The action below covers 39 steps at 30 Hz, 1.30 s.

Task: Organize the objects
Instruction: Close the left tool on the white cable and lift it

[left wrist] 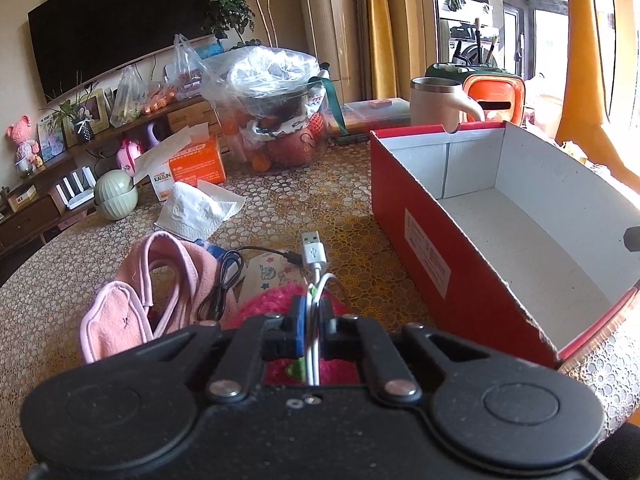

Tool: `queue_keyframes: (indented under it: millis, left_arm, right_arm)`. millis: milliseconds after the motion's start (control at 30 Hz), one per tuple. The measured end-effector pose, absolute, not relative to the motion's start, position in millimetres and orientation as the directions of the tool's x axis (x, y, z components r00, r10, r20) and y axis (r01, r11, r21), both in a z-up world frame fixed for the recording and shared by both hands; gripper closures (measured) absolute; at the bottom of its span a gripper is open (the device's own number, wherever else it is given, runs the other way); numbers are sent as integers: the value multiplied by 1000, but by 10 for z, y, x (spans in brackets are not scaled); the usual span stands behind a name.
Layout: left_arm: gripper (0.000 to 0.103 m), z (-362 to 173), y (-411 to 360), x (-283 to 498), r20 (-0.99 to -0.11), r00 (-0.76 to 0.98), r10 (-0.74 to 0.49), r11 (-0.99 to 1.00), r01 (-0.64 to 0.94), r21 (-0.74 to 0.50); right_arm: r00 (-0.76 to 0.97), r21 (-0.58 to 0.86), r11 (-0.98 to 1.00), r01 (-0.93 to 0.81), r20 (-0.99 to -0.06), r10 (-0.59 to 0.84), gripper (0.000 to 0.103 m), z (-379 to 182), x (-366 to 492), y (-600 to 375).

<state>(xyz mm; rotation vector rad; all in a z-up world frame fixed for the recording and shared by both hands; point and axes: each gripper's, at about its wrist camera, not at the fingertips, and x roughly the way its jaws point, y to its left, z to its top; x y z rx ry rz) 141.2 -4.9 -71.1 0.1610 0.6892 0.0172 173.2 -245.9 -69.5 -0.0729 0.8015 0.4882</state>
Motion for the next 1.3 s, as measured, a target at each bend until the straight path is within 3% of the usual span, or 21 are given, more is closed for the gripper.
queue_keyframes:
  millis: [200, 267, 400, 467, 600, 700, 1000, 1100, 1300]
  left_arm:
    - [100, -665, -32, 1382, -630, 775, 51, 992, 35, 123]
    - [100, -647, -26, 1367, -630, 775, 45, 993, 36, 115]
    - [100, -618, -9, 1337, -631, 775, 34, 995, 35, 96]
    - [100, -601, 0, 1326, -633, 774, 27, 996, 35, 85]
    - [100, -565, 19, 1303, -629, 777, 22, 997, 30, 73]
    - [100, -526, 62, 1296, -624, 782, 15, 998, 23, 52]
    - [99, -648, 326, 1378, -660, 750, -41, 998, -4, -66]
    - [82, -653, 297, 1329, -657, 752, -51, 998, 13, -63]
    - [61, -728, 195, 1337, -684, 730, -23, 999, 41, 10]
  right_arm:
    - [587, 119, 890, -441, -712, 386, 15, -691, 1765, -2471]
    - [585, 117, 891, -438, -716, 381, 30, -691, 1775, -2477]
    - [574, 117, 892, -437, -727, 376, 47, -708, 1794, -2475]
    - [572, 115, 893, -436, -730, 373, 62, -718, 1801, -2467]
    - [567, 116, 894, -432, -736, 369, 73, -734, 1803, -2455]
    - [568, 111, 893, -436, -736, 368, 90, -734, 1801, -2449]
    - [570, 106, 893, -438, -735, 367, 95, -749, 1787, -2440]
    - [568, 107, 892, -439, -737, 367, 95, -757, 1785, -2437]
    - [567, 107, 891, -441, -736, 369, 95, -753, 1780, -2423]
